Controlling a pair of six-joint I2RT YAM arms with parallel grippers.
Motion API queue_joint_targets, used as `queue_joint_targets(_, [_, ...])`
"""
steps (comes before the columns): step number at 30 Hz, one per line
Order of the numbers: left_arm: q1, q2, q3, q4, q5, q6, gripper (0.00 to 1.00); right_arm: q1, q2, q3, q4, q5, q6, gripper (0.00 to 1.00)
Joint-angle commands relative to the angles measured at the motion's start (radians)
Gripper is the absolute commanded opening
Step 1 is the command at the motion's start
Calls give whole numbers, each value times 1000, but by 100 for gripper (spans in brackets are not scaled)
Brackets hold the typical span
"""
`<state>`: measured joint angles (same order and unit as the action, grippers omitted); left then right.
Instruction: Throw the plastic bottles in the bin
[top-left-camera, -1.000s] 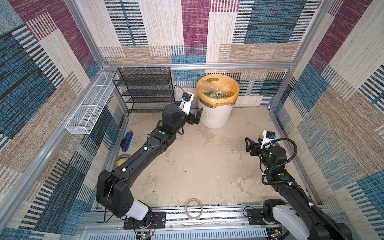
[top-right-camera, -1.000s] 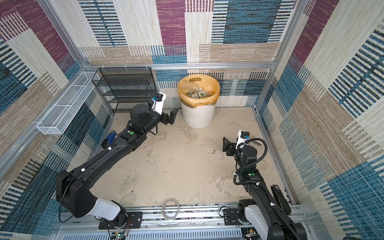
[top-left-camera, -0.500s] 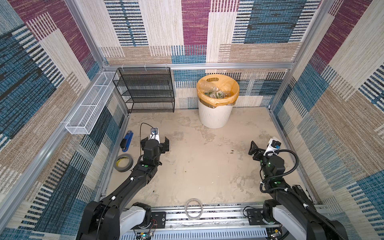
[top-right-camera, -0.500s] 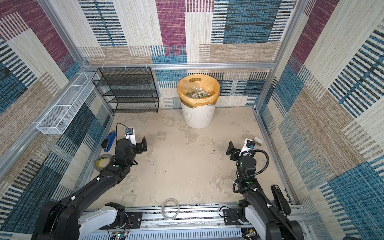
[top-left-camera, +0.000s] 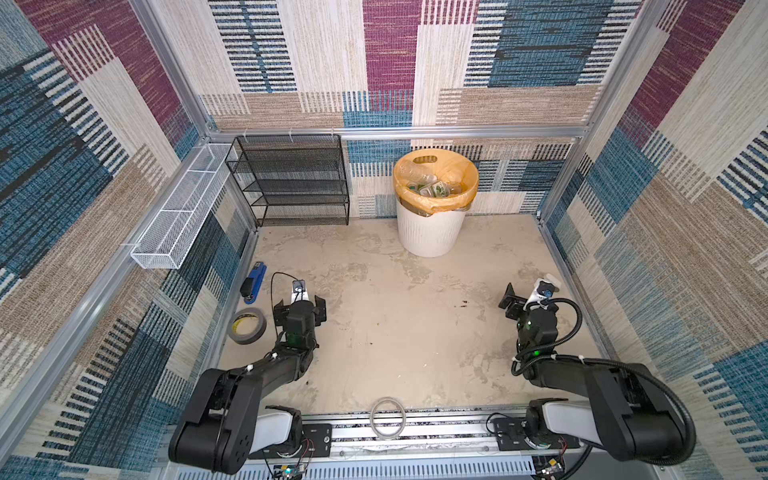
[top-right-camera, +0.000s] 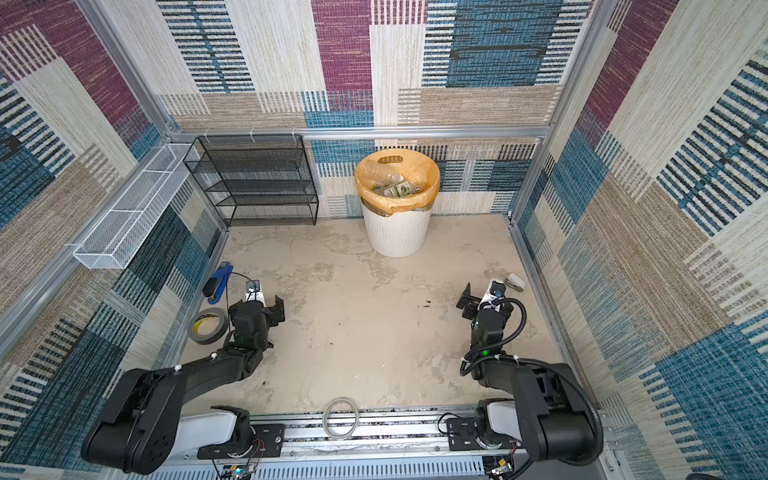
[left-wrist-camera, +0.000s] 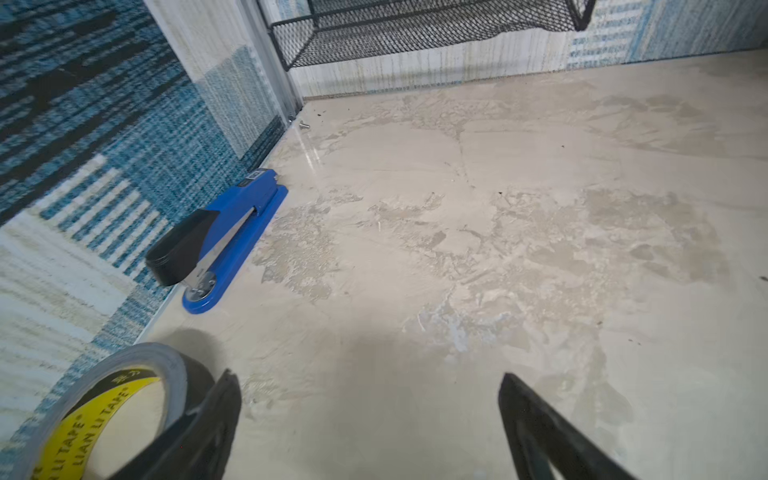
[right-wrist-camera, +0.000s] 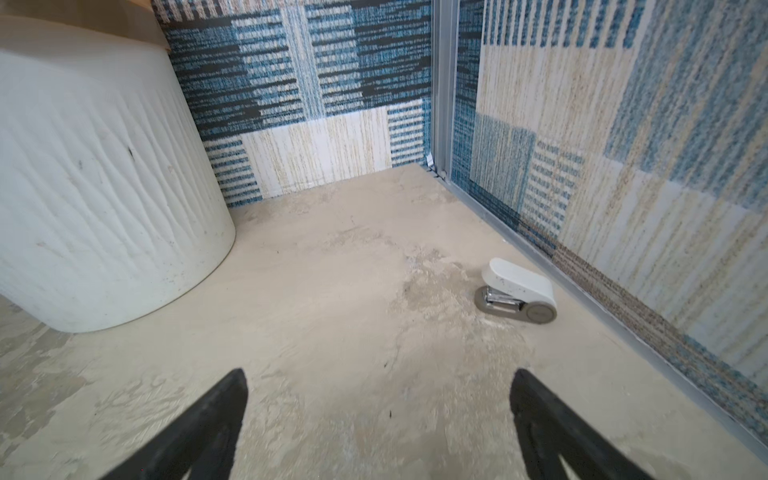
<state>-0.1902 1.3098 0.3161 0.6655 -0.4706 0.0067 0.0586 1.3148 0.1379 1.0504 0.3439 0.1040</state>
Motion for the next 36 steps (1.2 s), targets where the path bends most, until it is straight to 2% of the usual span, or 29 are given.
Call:
queue_joint_targets(1, [32,57,1,221,88,79,97,-1,91,20,259,-24,-89,99])
queue_joint_targets(4, [101,182,-30,394,146,25,98,-2,182,47,296,-101,-117,99])
queue_joint_targets(6, [127,248,-31,463,177,16,98,-4,181,68,244,-133,-118,99])
queue_joint_targets(8, [144,208,20,288,234,0,99,-22,194,62,255,-201,-122,99])
queue_joint_targets(9, [161,204,60,205,286,-2,98,-34,235,43,325,-238,-122,99])
queue_joint_targets(10, [173,223,93,176,322,3,97,-37,259,27,408,-219,-118,99])
queue_joint_targets(12, [208,228,110,148,407,-11,97,-47,220,32,318,-238,-104,99])
queue_joint_targets(13, [211,227,110,150,411,-11,97,-49,243,31,368,-236,-103,99])
queue_joint_targets(15, [212,233,107,163,410,-10,98,-49,227,48,304,-223,-98,99])
queue_joint_targets(17, [212,233,107,166,409,-10,99,-50,239,38,347,-207,-96,99])
queue_joint_targets(26, [212,232,107,163,411,-11,99,-49,234,40,337,-208,-96,99])
queue_joint_targets(30, [212,233,108,164,409,-11,99,-49,241,64,298,-274,-115,99])
queue_joint_targets(36, [210,232,109,162,403,-10,99,-51,235,53,314,-276,-117,99])
